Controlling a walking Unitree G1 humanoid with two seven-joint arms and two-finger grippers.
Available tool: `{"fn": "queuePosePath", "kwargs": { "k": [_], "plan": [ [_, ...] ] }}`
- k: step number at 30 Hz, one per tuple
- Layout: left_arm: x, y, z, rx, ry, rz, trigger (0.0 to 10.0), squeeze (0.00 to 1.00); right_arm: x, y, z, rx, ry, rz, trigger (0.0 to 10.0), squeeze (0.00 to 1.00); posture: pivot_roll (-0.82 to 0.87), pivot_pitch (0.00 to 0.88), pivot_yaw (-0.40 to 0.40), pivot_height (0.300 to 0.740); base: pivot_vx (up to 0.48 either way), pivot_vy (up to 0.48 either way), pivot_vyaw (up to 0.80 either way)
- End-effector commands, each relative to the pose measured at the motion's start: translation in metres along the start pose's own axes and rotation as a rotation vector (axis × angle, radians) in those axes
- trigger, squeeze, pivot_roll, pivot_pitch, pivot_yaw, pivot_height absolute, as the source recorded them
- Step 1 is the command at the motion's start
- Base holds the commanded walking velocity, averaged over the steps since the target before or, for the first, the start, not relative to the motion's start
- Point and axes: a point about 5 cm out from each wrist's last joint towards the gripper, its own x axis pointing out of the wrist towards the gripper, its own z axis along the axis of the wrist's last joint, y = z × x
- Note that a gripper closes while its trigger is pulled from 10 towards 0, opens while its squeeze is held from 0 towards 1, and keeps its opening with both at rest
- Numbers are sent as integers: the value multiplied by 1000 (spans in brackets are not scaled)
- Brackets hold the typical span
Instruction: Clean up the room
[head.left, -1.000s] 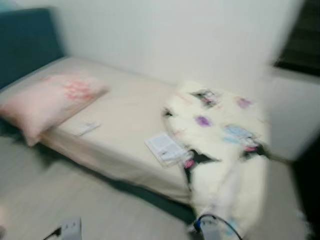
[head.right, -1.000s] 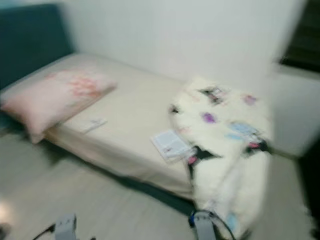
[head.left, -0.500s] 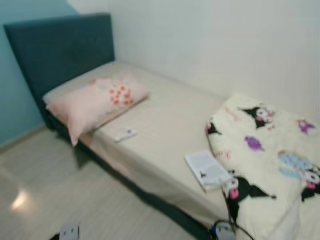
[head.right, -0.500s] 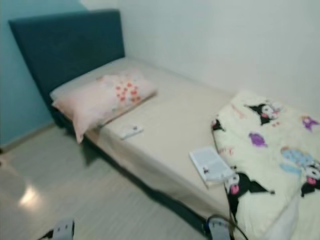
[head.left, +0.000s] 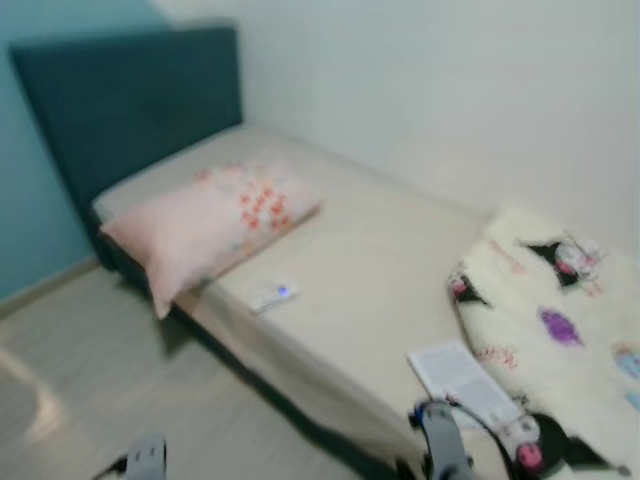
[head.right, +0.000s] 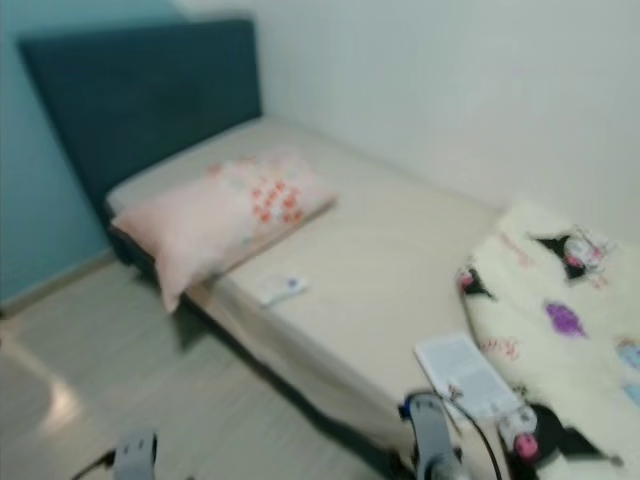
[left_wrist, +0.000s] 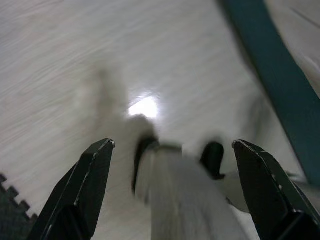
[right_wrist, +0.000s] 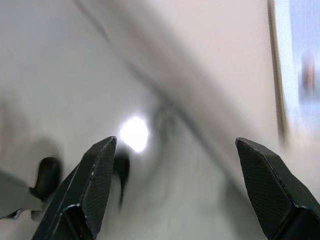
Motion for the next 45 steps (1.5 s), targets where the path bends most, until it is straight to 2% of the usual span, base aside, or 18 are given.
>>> {"fn": "queuePosePath", "kwargs": {
  "k": [1, 2, 3, 4, 10, 13, 17, 20, 24, 30, 37, 40, 42, 45],
  "plan": [
    [-1, 3, -5, 0, 18, 9, 10000, 0, 2, 4, 15, 7, -62, 14, 10000, 0, -12, 0, -110, 740, 412, 0, 0],
    [-1, 2, -2, -7, 6, 6, 10000, 0, 3, 4, 24, 17, -94, 22, 10000, 0, -15, 0, -109, 740, 412, 0, 0],
    [-1, 2, -2, -7, 6, 6, 10000, 0, 3, 4, 24, 17, -94, 22, 10000, 0, -15, 0, -109, 740, 412, 0, 0],
    [1, 1, 6, -21, -23, -1, 10000, 0, 4, 4, 38, 35, -141, 27, 10000, 0, -16, 0, -109, 740, 416, 0, 0],
    [4, -2, 26, -38, -91, -9, 10000, 0, 4, 3, 59, 64, -215, 37, 10000, 0, -16, 0, -113, 740, 417, 0, 0],
    [6, -6, 62, -48, -214, -28, 10000, 0, 4, 4, 85, 110, -271, 67, 10000, 0, -17, 0, -113, 740, 423, 0, 0],
    [7, -6, 78, -48, -261, -29, 10000, 0, 4, 6, 96, 125, -295, 97, 10000, 0, -19, 0, -112, 740, 422, 0, 0],
    [6, -5, 82, -32, -274, -12, 10000, 0, 5, 13, 100, 104, -281, 140, 10000, 0, -21, 0, -109, 735, 403, 0, 0],
    [6, -5, 77, -10, -262, 12, 10000, 0, 6, 20, 100, 123, -265, 194, 10000, 0, -22, 0, -107, 720, 330, 0, 0],
    [6, -3, 62, -32, -226, 45, 10000, 0, 7, 20, 95, 144, -206, 185, 10000, 0, -22, 0, -110, 690, 0, 0, 0],
    [6, -1, 61, -35, -222, 54, 10000, 0, 8, 19, 91, 176, -158, 175, 10000, 0, -22, 0, -114, 670, 0, 0, 0],
    [6, 0, 68, -29, -245, 55, 10000, 0, 9, 21, 88, 182, -122, 188, 10000, 0, -24, 0, -112, 660, 0, 0, 0],
    [5, -2, 90, 4, -327, 51, 10000, 0, 10, 28, 81, 168, -74, 209, 10000, 0, -18, 0, -110, 645, 0, 0, 0],
    [4, -1, 101, 10, -369, 52, 10000, 0, 10, 29, 81, 176, -68, 207, 10000, 0, -17, 0, -110, 635, 0, 0, 0]
  ]
}}
